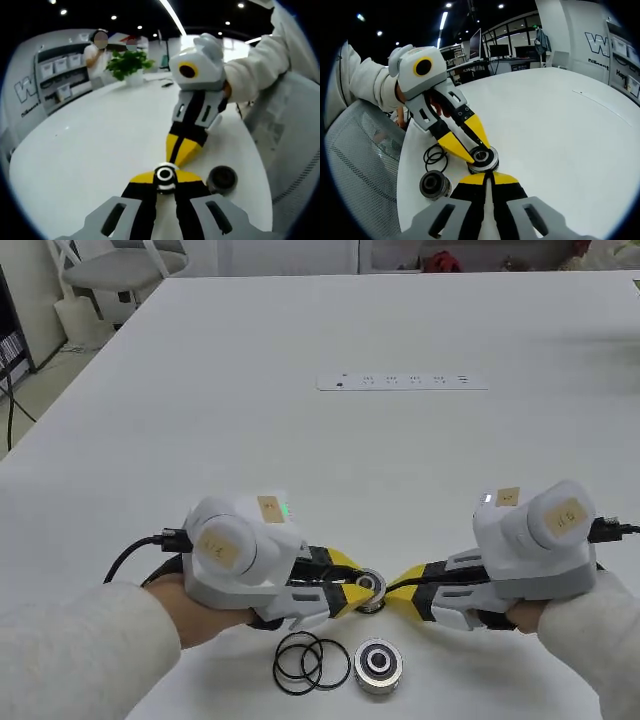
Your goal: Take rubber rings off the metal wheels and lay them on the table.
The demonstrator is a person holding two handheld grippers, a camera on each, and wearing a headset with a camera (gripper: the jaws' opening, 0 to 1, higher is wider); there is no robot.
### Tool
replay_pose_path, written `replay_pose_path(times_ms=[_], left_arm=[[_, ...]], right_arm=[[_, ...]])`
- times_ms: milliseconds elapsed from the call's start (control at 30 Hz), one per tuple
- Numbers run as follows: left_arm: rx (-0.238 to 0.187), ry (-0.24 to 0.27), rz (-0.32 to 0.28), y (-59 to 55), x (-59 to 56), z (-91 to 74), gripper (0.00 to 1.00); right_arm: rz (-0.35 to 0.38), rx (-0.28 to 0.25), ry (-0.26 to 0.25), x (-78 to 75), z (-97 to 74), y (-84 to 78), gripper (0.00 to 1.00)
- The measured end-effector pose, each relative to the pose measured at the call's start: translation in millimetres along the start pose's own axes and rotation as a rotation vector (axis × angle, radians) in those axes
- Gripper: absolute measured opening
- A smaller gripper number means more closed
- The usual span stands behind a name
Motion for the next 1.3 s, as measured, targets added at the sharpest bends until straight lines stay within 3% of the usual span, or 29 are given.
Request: replay_pose_path(times_ms=[67,633,933,1300], left_arm=[[0.000,0.002,0.011,0.0,-0.1,0.2,0.14],[-0.020,0.015,0.012,-0.1,0.0,-0.4,0.14],[-0.023,0.019,0.007,-0.4,0.2,-0.5,0.14],[-0.022,0.019,0.015,-0.5,0.4,-0.5,0.13]], right_arm=[[0.053,-0.002,0.001,-1.8,-0.3,0.0,0.00],[0.220,-0.033,0.020,-2.0,-7.4,4.1,0.00],[0.277,-0.065,0.033,1.9,-9.5,11.4,0.00],[0.280,-0.063,0.028,2.9,-7.7,12.8,0.00]])
Point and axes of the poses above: the centre of the closed fingertips' face, and the gripper's own axes: z roughly forward along the fingers, x roughly to its left, y roughly out of its top, the point moved 1 cm from there along -z, roughly backward along the fingers, and after that the axes turned 8 degrees about z, right-handed, at the moved point
